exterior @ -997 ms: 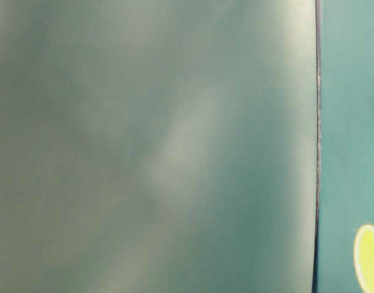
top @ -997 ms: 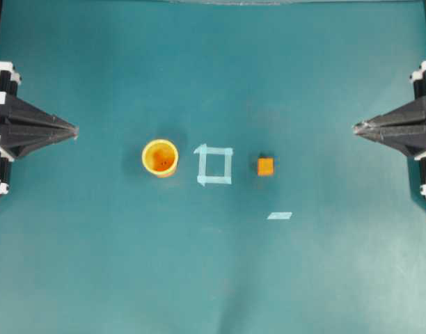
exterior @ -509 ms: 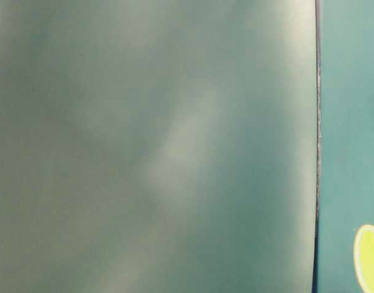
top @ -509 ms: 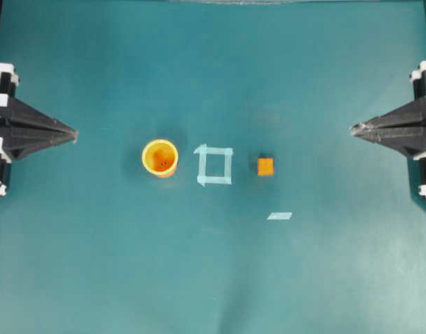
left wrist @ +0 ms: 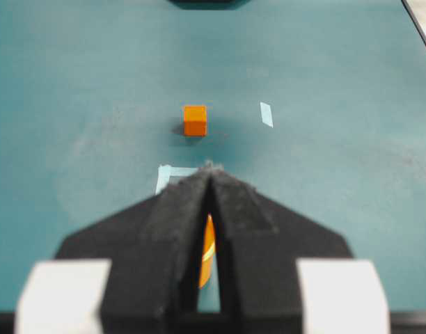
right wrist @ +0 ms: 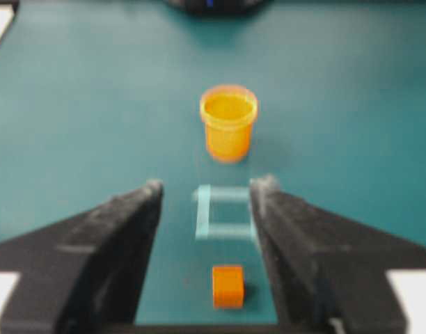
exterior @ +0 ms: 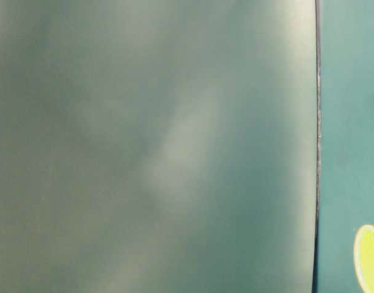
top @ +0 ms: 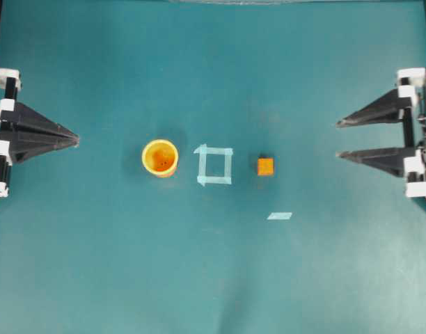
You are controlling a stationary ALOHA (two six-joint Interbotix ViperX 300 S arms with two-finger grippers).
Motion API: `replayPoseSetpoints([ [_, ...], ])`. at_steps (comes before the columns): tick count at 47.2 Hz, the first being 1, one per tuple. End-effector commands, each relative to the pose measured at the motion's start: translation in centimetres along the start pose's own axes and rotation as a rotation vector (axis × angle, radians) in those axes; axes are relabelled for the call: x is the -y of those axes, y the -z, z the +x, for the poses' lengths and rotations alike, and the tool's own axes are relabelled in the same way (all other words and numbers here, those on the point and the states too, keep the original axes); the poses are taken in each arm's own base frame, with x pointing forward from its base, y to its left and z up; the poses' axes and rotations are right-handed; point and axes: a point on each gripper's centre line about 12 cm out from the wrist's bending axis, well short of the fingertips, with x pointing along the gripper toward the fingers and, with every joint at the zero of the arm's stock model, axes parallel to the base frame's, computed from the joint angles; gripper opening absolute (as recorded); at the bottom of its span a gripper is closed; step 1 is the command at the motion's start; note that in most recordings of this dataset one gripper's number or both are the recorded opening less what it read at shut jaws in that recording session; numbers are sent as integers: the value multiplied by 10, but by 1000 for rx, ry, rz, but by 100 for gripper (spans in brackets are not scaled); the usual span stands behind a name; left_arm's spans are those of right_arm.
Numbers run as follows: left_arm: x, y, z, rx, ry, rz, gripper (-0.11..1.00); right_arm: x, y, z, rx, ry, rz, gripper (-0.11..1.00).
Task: Move the block backward with right arm.
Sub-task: 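Move the right gripper to the orange cube and close on it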
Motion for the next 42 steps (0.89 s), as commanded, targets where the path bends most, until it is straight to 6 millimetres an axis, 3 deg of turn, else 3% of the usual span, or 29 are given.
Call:
replayPoseSetpoints([
  [1, 1, -13, 1, 34, 3, 6, 0, 1, -11, 8, -43, 5, 10, 60],
  [19, 1, -14, 0, 38, 3, 6, 0, 3, 13, 57, -323, 15, 12, 60],
  [34, 1, -15, 0, 46, 4, 6, 0, 7, 37, 107, -464, 25, 11, 61],
  [42, 1, -18, 0, 64, 4, 6, 0, 8, 50, 123, -505, 28, 8, 61],
])
